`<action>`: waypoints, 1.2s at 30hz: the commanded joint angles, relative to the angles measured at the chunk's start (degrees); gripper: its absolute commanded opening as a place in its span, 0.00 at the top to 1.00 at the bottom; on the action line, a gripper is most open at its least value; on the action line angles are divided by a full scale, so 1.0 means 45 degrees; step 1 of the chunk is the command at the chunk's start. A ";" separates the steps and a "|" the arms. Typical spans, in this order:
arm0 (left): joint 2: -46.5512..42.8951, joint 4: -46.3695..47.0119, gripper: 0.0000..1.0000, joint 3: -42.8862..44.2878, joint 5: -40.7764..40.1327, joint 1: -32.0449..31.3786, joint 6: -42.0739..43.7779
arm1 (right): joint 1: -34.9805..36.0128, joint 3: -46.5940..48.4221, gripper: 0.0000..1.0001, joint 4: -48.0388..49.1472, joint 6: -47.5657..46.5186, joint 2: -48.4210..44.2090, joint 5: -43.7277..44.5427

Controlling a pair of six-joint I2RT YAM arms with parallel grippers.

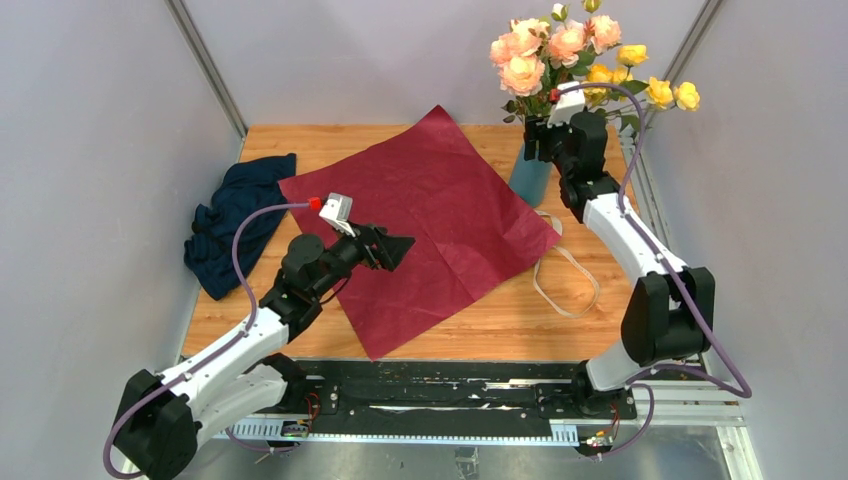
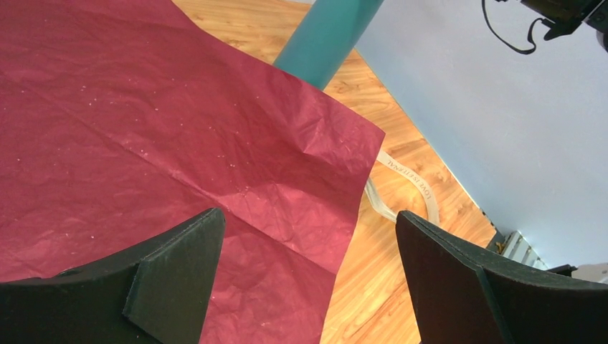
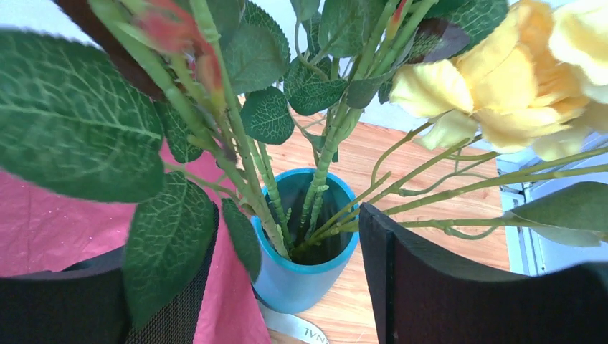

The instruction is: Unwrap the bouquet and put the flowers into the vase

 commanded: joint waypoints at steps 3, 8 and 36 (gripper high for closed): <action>0.0278 0.0269 0.04 0.0110 -0.0030 -0.0108 -0.0244 | -0.0156 -0.0112 0.25 -0.0066 0.0029 -0.1532 0.0006; 0.0547 0.0267 0.04 0.0261 0.0304 -0.0104 -0.0343 | -0.0173 -0.0531 0.37 0.0209 -0.0020 -0.2222 0.0081; 0.1449 -0.1185 0.03 0.0794 -0.0788 -0.0129 -0.0384 | 0.1991 -0.4662 0.37 0.1153 0.1765 -0.4656 -0.0107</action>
